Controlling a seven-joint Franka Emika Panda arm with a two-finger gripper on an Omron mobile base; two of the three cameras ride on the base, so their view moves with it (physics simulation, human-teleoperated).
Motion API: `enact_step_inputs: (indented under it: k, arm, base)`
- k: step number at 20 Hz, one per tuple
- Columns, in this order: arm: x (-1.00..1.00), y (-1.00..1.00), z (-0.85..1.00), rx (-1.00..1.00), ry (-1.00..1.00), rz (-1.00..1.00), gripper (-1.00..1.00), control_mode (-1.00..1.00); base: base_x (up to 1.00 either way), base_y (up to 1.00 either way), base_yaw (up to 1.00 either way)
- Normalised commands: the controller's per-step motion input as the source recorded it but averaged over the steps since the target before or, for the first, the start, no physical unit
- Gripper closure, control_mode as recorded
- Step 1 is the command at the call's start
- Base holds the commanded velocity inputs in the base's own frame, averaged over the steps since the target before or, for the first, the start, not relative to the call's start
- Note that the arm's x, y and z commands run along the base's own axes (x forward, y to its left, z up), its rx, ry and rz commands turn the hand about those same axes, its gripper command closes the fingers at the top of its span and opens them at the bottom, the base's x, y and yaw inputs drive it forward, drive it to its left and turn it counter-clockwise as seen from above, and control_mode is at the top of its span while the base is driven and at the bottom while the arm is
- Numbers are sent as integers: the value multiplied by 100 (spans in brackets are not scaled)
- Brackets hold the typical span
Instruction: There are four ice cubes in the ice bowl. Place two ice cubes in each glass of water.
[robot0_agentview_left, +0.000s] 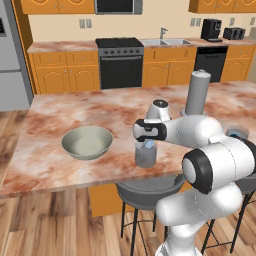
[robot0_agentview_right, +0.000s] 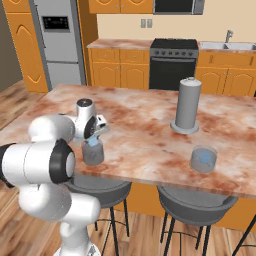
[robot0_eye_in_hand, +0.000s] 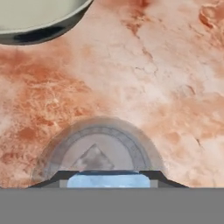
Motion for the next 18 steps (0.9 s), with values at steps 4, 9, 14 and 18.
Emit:
enact_step_inputs:
  k: [4,9,14,18]
  arm:
    - [30,0,-31,0,7,8,100,-100]
    - [31,0,-39,0,7,8,100,-100]
    - [25,0,-25,0,4,8,100,-100]
    - [-18,0,-20,0,0,7,100,-100]
  base:
    - [0,0,0]
    - [0,0,0]
    - [0,0,0]
    - [0,0,0]
